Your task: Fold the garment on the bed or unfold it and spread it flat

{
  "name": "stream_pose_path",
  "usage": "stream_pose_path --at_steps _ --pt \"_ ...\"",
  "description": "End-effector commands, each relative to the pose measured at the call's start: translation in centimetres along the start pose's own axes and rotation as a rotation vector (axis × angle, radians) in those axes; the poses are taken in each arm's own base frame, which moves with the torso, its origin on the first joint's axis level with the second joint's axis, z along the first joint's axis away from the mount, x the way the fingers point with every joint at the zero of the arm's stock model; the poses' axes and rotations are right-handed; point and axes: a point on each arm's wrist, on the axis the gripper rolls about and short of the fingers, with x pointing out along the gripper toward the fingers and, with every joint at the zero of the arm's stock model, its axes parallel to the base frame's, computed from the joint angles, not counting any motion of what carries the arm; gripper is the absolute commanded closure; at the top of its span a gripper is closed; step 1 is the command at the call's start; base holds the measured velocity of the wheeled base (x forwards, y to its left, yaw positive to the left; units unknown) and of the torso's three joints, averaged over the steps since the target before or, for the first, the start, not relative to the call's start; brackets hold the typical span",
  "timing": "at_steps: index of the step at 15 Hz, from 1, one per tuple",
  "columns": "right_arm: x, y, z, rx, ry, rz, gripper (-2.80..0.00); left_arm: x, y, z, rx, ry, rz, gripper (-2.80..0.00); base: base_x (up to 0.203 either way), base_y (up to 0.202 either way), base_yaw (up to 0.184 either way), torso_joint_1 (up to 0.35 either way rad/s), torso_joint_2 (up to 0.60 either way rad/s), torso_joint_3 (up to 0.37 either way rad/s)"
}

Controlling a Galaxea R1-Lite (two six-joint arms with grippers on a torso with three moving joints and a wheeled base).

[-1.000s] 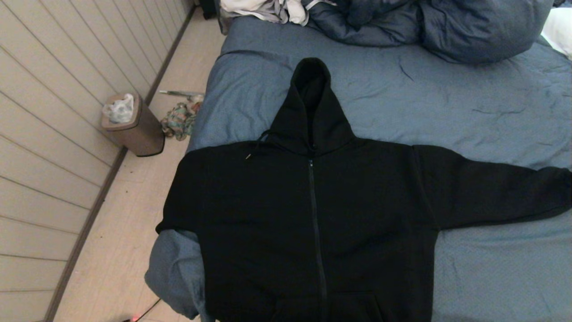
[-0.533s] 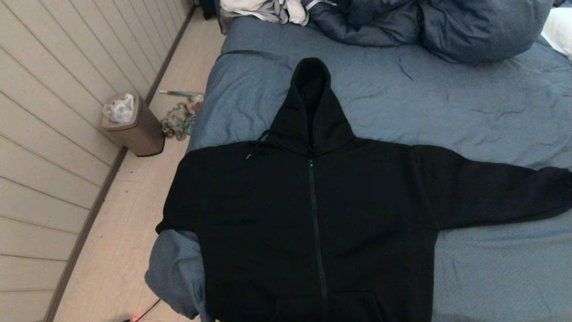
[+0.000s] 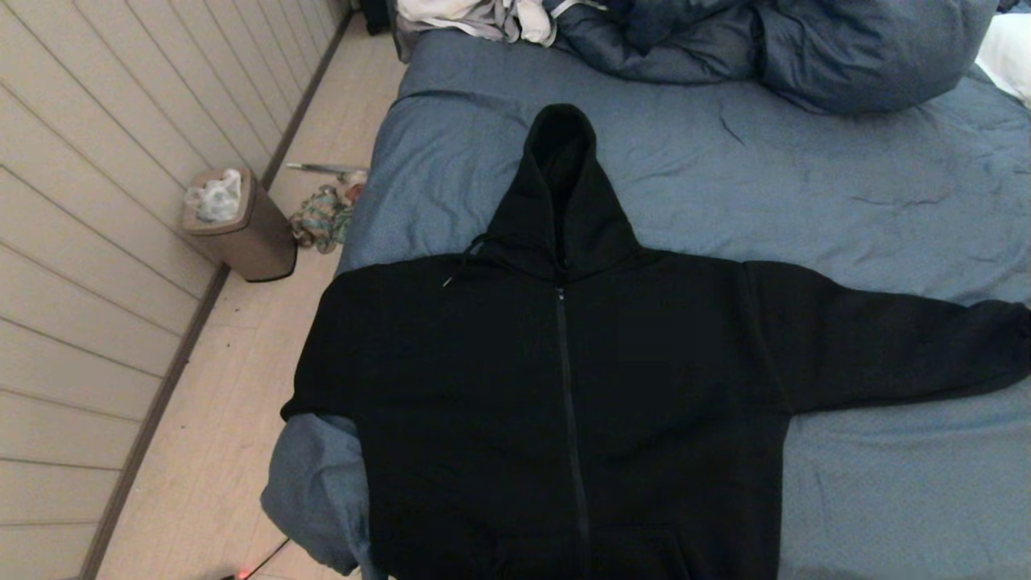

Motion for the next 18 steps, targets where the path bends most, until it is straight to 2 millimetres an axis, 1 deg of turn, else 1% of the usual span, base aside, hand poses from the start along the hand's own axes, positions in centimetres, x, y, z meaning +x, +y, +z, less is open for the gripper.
stream_pose_path --at_steps 1,2,4,5,6,7,8,9,11,15,18 --pt "0.1 0.1 -0.1 -0.003 0.003 0.031 0.0 0.1 -0.1 -0.1 0.003 -0.007 -0.041 0.0 0.0 0.0 0.0 0.0 0.0 0.0" --pt "0.1 0.2 -0.2 0.003 0.009 0.085 0.0 0.0 -0.1 -0.1 0.008 -0.001 -0.053 0.0 0.0 0.0 0.0 0.0 0.0 0.0" --pt "0.0 0.3 -0.4 0.005 0.022 0.116 0.0 0.1 0.0 -0.5 0.008 0.027 0.045 0.0 0.0 0.0 0.0 0.0 0.0 0.0" --pt "0.0 0.3 -0.4 0.017 0.027 0.129 0.0 0.1 -0.1 -0.6 0.003 0.031 0.004 0.0 0.0 0.0 0.0 0.0 0.0 0.0" --pt "0.0 0.4 -0.6 0.035 0.043 0.161 0.0 0.1 -0.3 -0.9 0.001 0.054 -0.085 0.0 0.0 0.0 0.0 0.0 0.0 0.0" --pt "0.0 0.5 -1.0 0.046 0.084 0.183 0.0 0.0 -0.5 -1.6 -0.003 0.115 -0.14 0.0 0.0 0.0 0.0 0.0 0.0 0.0" --pt "-0.1 0.5 -1.5 0.053 0.138 0.19 0.0 0.0 -0.5 -1.7 -0.027 0.127 -0.14 0.0 0.0 0.0 0.0 0.0 0.0 0.0" --pt "-0.1 0.5 -1.7 0.063 0.149 0.192 0.0 0.0 -0.4 -1.7 -0.047 0.123 -0.131 0.0 0.0 0.0 0.0 0.0 0.0 0.0" --pt "-0.1 0.5 -1.7 0.065 0.149 0.192 0.0 0.0 -0.4 -2.0 -0.055 0.166 -0.113 0.0 0.0 0.0 0.0 0.0 0.0 0.0" --pt "-0.1 0.5 -1.6 0.061 0.149 0.197 0.0 0.0 -0.4 -2.0 -0.057 0.158 -0.11 0.0 0.0 0.0 0.0 0.0 0.0 0.0" --pt "-0.2 0.5 -1.7 0.045 0.181 0.208 0.0 0.0 -0.4 -2.0 -0.06 0.158 -0.109 0.0 0.0 0.0 0.0 0.0 0.0 0.0"
